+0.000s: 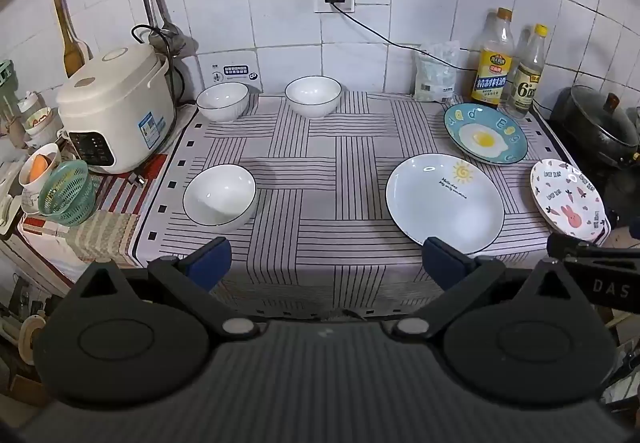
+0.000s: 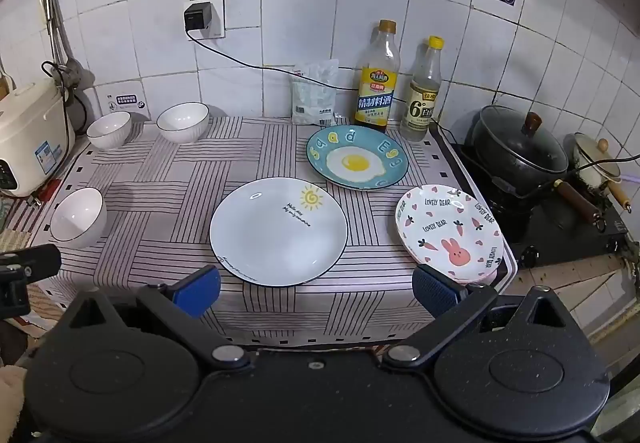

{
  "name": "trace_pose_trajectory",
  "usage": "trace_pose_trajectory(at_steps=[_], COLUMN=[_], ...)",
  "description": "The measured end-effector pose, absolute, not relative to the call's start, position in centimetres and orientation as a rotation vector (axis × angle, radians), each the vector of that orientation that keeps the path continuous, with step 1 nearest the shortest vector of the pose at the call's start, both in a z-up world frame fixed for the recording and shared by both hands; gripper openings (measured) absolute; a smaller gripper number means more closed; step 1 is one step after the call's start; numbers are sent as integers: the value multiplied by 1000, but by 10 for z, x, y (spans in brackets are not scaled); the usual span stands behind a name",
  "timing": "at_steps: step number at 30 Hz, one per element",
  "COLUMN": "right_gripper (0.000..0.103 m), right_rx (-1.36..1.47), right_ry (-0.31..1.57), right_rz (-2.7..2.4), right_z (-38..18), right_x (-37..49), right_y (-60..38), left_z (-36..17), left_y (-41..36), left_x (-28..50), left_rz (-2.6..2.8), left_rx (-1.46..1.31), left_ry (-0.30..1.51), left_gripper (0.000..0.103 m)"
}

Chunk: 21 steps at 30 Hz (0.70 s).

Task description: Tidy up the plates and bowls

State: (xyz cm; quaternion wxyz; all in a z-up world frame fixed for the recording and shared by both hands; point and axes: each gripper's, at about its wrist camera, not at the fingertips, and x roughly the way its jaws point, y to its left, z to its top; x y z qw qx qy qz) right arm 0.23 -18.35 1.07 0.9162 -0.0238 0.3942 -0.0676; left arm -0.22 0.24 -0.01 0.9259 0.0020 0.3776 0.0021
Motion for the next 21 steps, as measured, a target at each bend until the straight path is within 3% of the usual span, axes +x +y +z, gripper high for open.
trace_pose_trajectory(at_steps=[21], right_gripper=[103], right_rx=[-72], right_ry=[817], right_rz=[-148], right_z=[7], right_x=[7], right_y=[-182], left_z=[-5], left_y=[2], left_x=[3], left_rz=[-1], left_rx=[12], left_ry=[782], left_gripper=[102])
